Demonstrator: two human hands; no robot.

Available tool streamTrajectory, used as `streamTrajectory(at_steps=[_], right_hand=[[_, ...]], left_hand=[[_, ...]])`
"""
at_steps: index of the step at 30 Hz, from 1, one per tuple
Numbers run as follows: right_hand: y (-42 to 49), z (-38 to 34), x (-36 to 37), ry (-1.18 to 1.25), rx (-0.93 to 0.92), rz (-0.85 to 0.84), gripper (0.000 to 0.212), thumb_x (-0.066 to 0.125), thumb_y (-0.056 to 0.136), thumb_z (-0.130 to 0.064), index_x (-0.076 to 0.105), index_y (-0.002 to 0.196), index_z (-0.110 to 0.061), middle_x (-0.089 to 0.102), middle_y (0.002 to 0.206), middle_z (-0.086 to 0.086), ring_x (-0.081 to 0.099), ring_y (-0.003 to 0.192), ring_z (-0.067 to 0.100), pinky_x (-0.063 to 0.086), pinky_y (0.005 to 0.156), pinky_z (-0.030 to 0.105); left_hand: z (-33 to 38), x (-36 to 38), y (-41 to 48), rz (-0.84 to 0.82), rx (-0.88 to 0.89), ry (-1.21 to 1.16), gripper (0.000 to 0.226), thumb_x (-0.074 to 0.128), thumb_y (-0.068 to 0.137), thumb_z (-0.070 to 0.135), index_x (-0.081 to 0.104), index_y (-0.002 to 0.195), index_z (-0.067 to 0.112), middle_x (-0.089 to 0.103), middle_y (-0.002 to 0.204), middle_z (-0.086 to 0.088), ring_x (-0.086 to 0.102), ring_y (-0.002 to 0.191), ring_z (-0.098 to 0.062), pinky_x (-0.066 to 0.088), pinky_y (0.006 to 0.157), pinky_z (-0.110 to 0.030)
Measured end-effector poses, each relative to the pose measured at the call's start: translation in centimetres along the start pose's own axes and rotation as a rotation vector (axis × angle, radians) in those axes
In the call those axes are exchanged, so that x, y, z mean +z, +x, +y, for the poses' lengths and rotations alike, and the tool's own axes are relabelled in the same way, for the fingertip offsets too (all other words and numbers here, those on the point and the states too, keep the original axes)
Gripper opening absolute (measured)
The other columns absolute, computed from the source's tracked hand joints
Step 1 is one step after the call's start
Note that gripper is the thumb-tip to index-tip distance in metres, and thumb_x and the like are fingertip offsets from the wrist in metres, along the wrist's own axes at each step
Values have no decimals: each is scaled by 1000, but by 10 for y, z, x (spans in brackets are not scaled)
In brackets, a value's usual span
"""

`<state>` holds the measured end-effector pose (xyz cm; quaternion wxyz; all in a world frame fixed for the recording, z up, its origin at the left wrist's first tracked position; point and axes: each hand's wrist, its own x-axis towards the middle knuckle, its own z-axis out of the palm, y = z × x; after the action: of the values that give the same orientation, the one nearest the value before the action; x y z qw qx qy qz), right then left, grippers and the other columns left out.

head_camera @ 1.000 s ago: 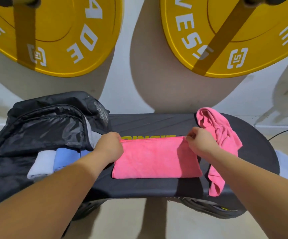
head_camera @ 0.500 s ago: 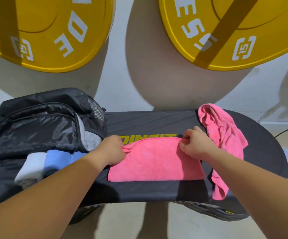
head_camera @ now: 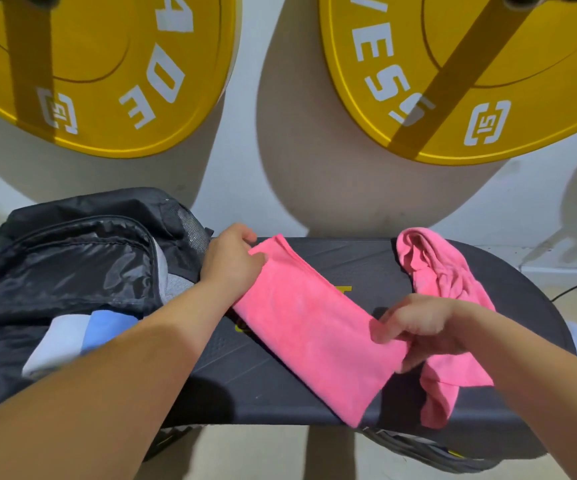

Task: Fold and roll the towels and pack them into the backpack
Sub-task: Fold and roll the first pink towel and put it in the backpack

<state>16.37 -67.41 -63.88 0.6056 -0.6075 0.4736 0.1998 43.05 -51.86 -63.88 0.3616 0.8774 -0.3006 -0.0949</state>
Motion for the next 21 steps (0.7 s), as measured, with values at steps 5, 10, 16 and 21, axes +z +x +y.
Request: streamTrajectory(at_steps=[5, 10, 16, 21], right_hand=[[-3, 6, 12, -139, 99, -203, 32, 69, 95, -22, 69, 107, 8, 74, 80, 22, 74, 66, 28, 62, 61, 35], [5, 10, 21, -309, 82, -20, 41, 59, 100, -37, 69, 90, 2, 74, 72, 13, 71, 56, 23, 59, 54, 31], [7, 0, 34, -540, 52, 38, 49, 50, 102, -42, 64, 75, -3, 66, 53, 4, 57, 40, 16, 49, 45, 24], [9, 3, 38, -496, 11, -63, 41, 56, 99, -40, 62, 71, -11, 64, 56, 1, 52, 42, 14, 46, 48, 22]], left_hand=[[33, 10, 7, 81, 299, 1, 51, 74, 86, 17, 60, 135, 19, 67, 130, -4, 60, 122, -25, 45, 101, -33], [-2, 22, -11, -216, 157, 356, 40, 68, 80, 24, 61, 118, 18, 69, 117, -9, 65, 110, -32, 54, 88, -38], [-27, 31, -29, -390, -59, 187, 40, 68, 73, 23, 61, 111, 12, 71, 105, -8, 66, 102, -32, 53, 82, -36], [-23, 38, -24, -304, -43, 78, 37, 61, 74, 9, 61, 111, 11, 69, 91, -7, 65, 91, -32, 55, 81, -40]])
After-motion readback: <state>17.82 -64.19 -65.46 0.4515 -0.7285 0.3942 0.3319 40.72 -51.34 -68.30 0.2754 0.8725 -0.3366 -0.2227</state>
